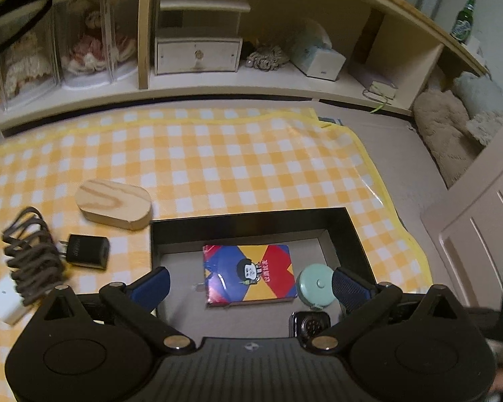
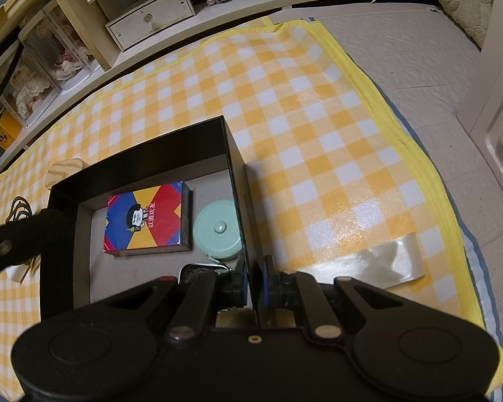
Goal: Organize rigid objects
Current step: 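Move the left tool to the white charger cube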
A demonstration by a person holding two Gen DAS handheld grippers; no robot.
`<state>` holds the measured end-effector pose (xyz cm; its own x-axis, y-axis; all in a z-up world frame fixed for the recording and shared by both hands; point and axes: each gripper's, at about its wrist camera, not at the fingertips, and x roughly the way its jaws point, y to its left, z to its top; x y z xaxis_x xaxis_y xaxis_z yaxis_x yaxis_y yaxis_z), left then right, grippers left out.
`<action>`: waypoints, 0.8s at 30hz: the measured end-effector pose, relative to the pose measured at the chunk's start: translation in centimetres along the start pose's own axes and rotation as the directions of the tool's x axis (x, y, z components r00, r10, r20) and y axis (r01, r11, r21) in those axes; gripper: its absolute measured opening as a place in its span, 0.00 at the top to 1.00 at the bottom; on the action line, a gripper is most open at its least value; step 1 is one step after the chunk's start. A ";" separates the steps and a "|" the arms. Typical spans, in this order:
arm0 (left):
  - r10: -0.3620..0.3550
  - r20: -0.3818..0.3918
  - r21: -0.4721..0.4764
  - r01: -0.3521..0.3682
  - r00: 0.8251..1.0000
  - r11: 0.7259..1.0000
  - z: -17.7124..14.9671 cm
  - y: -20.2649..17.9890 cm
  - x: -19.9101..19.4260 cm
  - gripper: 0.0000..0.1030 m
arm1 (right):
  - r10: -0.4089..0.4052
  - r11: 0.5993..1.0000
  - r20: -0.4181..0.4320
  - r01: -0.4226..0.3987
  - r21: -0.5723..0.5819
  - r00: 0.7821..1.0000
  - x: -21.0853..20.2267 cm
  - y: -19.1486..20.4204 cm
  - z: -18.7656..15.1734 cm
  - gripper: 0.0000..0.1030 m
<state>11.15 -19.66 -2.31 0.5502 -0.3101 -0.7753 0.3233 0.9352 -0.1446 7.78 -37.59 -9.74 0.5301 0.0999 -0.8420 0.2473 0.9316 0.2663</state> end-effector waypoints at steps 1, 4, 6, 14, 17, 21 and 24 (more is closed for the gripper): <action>-0.001 0.001 0.008 0.001 1.000 1.000 -0.1 0.1 -0.4 0.00 | 0.000 1.000 0.000 0.000 0.000 1.000 0.0 0.0 0.0 0.91; -0.010 0.003 0.027 0.010 1.000 1.000 -0.4 0.3 -1.6 0.00 | 0.000 1.000 0.000 0.000 0.000 1.000 0.0 0.0 0.0 0.91; -0.009 0.008 0.042 0.009 1.000 0.999 -0.7 0.6 -2.4 0.00 | 0.000 1.000 0.000 0.000 0.001 1.000 0.0 0.0 0.0 0.91; -0.012 0.029 0.082 0.010 0.999 0.997 -1.7 1.2 -4.8 0.00 | -0.001 1.000 0.000 0.001 -0.001 1.000 0.0 0.0 0.0 0.91; -0.004 0.040 0.081 0.000 0.999 0.997 -2.1 1.6 -5.6 0.00 | -0.001 1.000 0.000 0.001 -0.001 1.000 0.0 0.0 0.0 0.91; 0.010 0.050 0.064 -0.013 0.999 0.998 -2.4 2.7 -6.3 0.00 | -0.004 1.000 -0.001 0.004 -0.001 1.000 0.1 -0.1 0.0 0.92; 0.034 0.054 0.052 -0.037 0.998 0.998 -2.6 4.1 -6.6 0.00 | -0.008 1.000 -0.002 0.008 -0.005 1.000 0.2 -0.2 0.1 0.92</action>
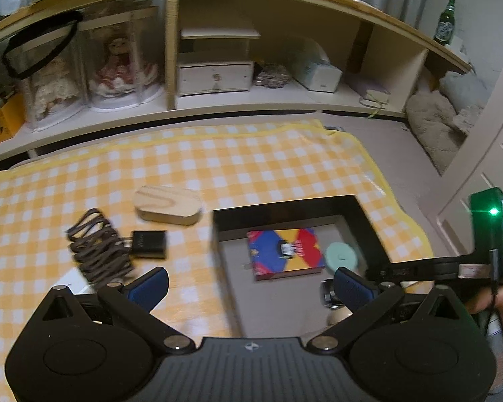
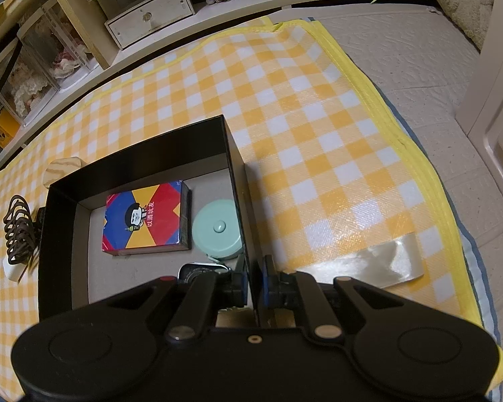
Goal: Organize rigid objects
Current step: 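Move the left tool to the white charger cube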
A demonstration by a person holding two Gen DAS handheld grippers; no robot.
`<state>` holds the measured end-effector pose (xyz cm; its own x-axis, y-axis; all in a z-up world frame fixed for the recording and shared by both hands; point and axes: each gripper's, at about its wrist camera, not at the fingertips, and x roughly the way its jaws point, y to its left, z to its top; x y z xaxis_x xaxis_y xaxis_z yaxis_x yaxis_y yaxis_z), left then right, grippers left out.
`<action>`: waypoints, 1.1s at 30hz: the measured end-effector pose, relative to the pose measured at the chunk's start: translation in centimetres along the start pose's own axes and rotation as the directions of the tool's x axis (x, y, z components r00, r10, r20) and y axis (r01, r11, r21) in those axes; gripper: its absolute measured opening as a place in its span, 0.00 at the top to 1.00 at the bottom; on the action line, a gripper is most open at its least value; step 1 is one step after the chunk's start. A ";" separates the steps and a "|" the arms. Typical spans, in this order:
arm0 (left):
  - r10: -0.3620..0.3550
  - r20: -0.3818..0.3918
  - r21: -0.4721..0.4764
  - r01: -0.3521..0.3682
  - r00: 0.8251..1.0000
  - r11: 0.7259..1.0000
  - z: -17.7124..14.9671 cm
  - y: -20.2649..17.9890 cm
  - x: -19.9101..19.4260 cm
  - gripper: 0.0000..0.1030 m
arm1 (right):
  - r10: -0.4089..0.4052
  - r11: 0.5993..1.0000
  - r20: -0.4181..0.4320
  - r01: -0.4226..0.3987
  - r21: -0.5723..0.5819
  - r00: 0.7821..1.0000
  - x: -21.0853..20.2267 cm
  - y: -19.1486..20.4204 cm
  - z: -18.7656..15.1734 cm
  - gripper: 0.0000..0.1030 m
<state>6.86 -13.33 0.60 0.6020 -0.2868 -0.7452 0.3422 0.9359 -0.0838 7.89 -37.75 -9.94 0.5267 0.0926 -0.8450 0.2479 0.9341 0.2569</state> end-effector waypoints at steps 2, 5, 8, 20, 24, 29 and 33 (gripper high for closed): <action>0.026 0.001 -0.013 -0.026 1.000 1.000 -0.1 1.2 0.1 0.00 | -0.003 1.000 0.000 0.003 -0.001 1.000 0.0 0.0 0.0 0.92; 0.070 -0.007 -0.051 -0.070 0.998 0.996 -0.3 3.3 0.4 0.00 | -0.004 1.000 -0.001 0.004 -0.002 1.000 -0.1 0.1 0.0 0.92; 0.101 -0.013 -0.095 -0.101 0.995 0.990 -0.5 5.6 0.7 0.00 | -0.004 1.000 -0.001 0.004 -0.002 1.000 -0.1 0.1 0.0 0.92; 0.240 -0.056 -0.283 -0.246 0.969 0.927 -1.2 13.6 2.2 0.00 | -0.016 1.000 -0.003 0.016 -0.010 1.000 -0.1 0.3 -0.1 0.92; 0.265 -0.069 -0.364 -0.272 0.962 0.891 -1.5 15.7 2.5 0.00 | -0.018 1.000 -0.004 0.018 -0.011 1.000 -0.1 0.4 0.0 0.92; 0.302 -0.120 -0.411 -0.324 0.946 0.852 -2.1 17.3 3.8 0.00 | -0.018 1.000 -0.004 0.018 -0.011 1.000 -0.2 0.4 0.0 0.92; 0.309 -0.155 -0.440 -0.346 0.938 0.829 -2.6 18.2 4.8 0.00 | -0.018 1.000 -0.004 0.018 -0.011 1.000 -0.1 0.4 0.0 0.92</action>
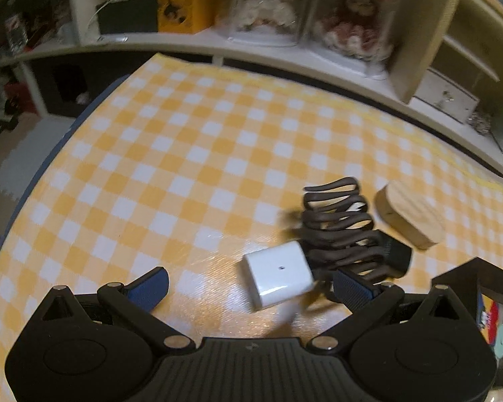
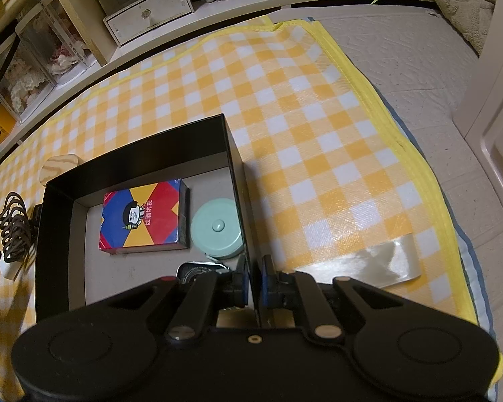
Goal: Organize rigid objects
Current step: 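Move the left tool to the white charger cube, then close the left tool on the white charger cube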
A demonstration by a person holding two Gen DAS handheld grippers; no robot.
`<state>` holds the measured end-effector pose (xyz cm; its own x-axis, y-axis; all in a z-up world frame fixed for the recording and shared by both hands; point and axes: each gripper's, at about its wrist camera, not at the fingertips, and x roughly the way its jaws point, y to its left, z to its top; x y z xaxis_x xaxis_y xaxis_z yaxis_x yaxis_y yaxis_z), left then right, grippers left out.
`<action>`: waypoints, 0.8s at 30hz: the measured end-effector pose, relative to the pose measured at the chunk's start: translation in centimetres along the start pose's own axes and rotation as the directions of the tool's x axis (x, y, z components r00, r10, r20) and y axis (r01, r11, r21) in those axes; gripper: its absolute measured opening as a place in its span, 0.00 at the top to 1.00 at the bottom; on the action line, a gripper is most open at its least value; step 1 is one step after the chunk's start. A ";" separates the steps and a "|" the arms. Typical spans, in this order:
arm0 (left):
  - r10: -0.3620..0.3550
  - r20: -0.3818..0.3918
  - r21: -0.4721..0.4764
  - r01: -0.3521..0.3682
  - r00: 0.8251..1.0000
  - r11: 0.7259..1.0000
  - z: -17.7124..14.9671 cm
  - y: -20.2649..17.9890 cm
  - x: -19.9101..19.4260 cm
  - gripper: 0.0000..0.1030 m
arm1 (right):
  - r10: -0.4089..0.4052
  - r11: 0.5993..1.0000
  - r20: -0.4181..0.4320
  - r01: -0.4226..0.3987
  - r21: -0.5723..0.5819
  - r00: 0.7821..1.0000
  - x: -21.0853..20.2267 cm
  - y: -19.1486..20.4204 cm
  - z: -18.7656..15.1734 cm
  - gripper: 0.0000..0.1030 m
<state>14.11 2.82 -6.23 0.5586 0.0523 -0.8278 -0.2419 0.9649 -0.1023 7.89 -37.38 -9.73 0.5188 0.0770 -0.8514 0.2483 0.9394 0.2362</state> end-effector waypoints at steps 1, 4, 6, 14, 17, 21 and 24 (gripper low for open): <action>-0.001 -0.005 -0.006 0.000 1.000 1.000 0.0 0.1 0.2 0.00 | 0.000 1.000 0.000 0.000 0.000 1.000 0.0 0.0 0.0 0.92; -0.012 -0.002 -0.025 0.012 1.000 1.000 -0.1 0.1 0.6 0.00 | 0.000 1.000 0.000 0.000 0.000 1.000 0.0 0.0 0.0 0.92; -0.016 0.000 -0.021 0.016 1.000 1.000 -0.2 -0.1 0.9 0.00 | -0.001 1.000 0.000 0.001 -0.001 1.000 0.0 0.0 0.0 0.93; 0.001 -0.021 -0.107 -0.003 1.000 0.994 -0.2 1.0 1.6 0.01 | -0.006 1.000 -0.002 0.006 -0.005 1.000 0.1 0.0 0.0 0.93; -0.017 -0.028 -0.123 0.014 0.999 0.992 -0.1 1.0 2.2 0.02 | -0.007 1.000 -0.002 0.007 -0.005 1.000 0.0 -0.2 0.0 0.93; -0.004 -0.010 -0.085 0.003 1.000 0.996 0.1 0.4 3.1 0.02 | -0.007 1.000 -0.002 0.007 -0.005 1.000 0.0 -0.1 0.0 0.93; 0.024 -0.003 -0.051 -0.025 1.000 0.998 0.1 0.7 3.2 0.01 | -0.006 1.000 -0.002 0.006 -0.004 1.000 0.0 -0.1 0.0 0.93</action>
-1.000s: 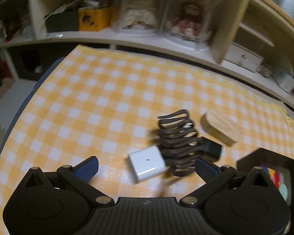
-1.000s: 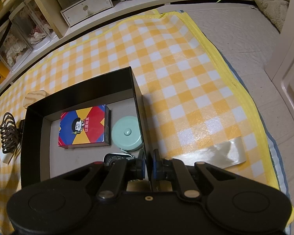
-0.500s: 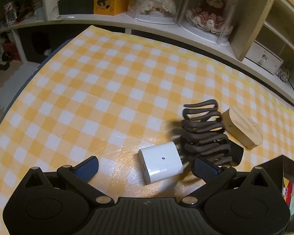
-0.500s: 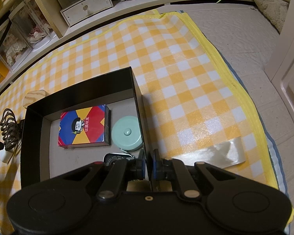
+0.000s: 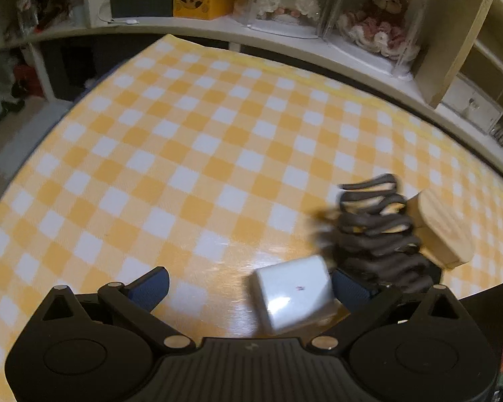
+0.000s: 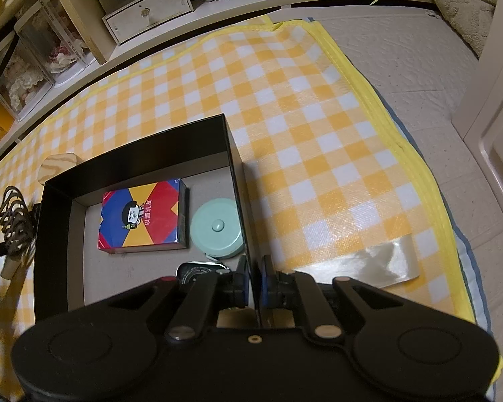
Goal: Organize rigid objects
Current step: 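Close the left tool on the white charger cube, then carry the charger cube into the black box and lower it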
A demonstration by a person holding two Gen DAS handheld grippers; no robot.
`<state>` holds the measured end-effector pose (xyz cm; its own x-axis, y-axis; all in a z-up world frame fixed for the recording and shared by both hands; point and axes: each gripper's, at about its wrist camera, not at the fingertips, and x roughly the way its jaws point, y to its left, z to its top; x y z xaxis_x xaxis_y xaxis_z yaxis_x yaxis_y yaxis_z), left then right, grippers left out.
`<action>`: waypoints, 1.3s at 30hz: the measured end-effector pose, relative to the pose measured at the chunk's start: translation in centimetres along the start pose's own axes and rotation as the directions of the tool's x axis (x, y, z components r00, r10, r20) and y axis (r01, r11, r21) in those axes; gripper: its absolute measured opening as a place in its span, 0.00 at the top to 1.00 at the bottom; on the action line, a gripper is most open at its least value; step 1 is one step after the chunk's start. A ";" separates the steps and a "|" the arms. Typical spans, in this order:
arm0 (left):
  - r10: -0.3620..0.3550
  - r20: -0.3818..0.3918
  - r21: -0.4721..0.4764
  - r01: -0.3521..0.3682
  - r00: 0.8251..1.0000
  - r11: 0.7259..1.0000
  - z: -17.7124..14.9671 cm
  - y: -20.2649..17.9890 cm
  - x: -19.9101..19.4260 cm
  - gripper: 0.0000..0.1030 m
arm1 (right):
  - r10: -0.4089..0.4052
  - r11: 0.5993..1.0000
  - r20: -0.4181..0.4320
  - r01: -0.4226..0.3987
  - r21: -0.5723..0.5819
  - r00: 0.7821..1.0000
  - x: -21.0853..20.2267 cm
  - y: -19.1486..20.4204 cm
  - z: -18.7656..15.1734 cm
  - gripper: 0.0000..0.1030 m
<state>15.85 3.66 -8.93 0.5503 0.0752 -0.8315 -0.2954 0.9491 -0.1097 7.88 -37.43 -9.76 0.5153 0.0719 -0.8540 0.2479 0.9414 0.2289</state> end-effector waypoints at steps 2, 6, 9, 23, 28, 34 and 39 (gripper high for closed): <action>0.010 -0.017 -0.002 -0.010 1.000 1.000 0.0 0.3 -0.1 0.01 | 0.000 1.000 0.000 0.000 -0.001 1.000 0.0 0.0 0.0 0.93; 0.053 -0.053 -0.014 -0.054 0.997 0.998 -0.4 1.3 -0.8 0.01 | -0.002 1.000 -0.001 0.002 -0.002 1.000 0.0 0.0 0.0 0.93; 0.047 -0.040 0.008 -0.046 0.998 0.999 -0.6 1.5 -1.4 0.06 | -0.001 1.000 0.000 0.001 -0.001 1.000 0.0 0.0 0.0 0.93; -0.071 -0.085 0.089 0.079 0.994 0.993 -0.2 0.6 -1.9 0.56 | 0.002 1.000 -0.002 -0.002 0.002 1.000 0.0 -0.1 0.0 0.93; -0.077 -0.069 0.114 0.084 0.995 0.990 -0.3 0.2 -2.2 0.57 | 0.000 1.000 -0.002 0.000 -0.001 1.000 0.0 -0.1 0.0 0.93; -0.130 -0.013 0.087 0.130 0.991 0.988 0.3 0.6 -3.6 0.58 | -0.001 1.000 -0.001 0.001 -0.001 1.000 0.0 0.0 0.0 0.93; -0.199 0.042 0.086 0.195 0.979 0.977 0.5 0.1 -5.7 0.58 | -0.001 1.000 -0.001 0.001 -0.001 1.000 -0.1 -0.1 0.0 0.93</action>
<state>13.03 3.51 -3.93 0.6308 -0.1025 -0.7692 -0.1138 0.9683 -0.2223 7.83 -37.53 -9.72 0.5140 0.0715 -0.8548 0.2476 0.9418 0.2276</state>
